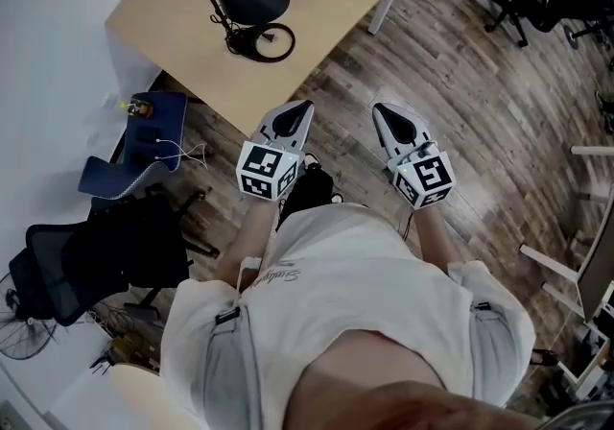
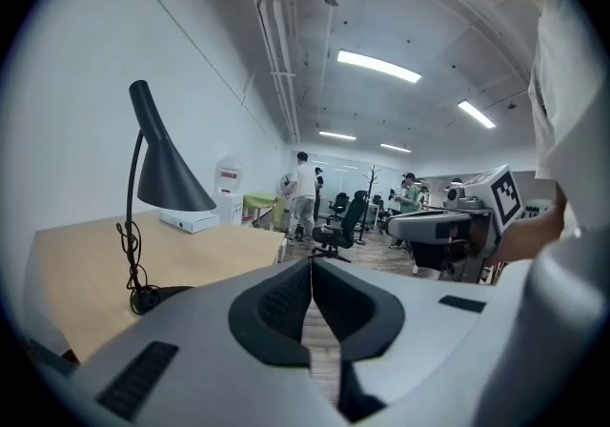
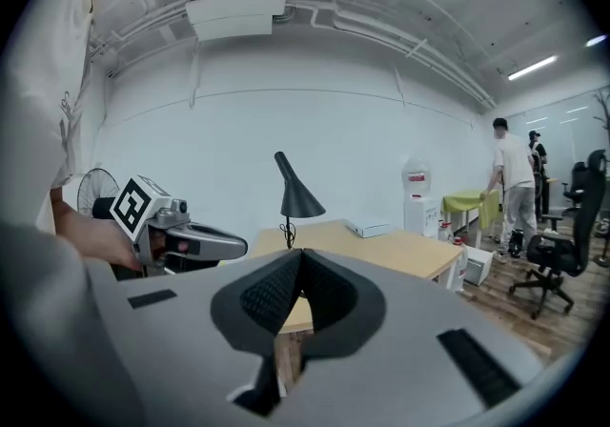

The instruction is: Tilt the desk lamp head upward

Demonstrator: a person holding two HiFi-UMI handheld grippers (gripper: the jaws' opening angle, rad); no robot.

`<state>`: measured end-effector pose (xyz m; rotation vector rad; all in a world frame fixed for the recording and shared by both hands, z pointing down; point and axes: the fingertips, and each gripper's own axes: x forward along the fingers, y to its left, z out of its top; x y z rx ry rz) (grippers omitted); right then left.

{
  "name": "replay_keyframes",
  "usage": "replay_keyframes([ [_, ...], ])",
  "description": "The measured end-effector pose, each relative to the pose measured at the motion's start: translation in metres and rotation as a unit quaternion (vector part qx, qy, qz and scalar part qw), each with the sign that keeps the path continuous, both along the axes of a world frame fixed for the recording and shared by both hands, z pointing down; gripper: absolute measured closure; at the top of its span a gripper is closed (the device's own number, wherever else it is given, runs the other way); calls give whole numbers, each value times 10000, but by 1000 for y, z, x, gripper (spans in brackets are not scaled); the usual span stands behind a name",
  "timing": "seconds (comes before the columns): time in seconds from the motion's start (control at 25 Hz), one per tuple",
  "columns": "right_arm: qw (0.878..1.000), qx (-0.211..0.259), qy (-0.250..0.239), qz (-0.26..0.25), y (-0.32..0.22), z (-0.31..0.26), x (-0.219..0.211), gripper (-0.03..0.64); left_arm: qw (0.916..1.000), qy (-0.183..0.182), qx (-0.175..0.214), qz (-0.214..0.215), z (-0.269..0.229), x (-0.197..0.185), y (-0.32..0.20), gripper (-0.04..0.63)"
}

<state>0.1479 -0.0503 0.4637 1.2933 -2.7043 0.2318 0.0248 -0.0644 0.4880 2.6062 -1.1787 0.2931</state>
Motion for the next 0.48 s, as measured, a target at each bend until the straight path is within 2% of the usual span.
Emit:
replay_keyframes([
  [0.24,9998,-59,73,-171,-49,-1,-29,621,9989,218,-378,-175,13,-30,-40,580],
  [0.48,9994,50,145,-300,-90,-1,-49,621,9996,126,-207,-152,16,-42,-80,580],
])
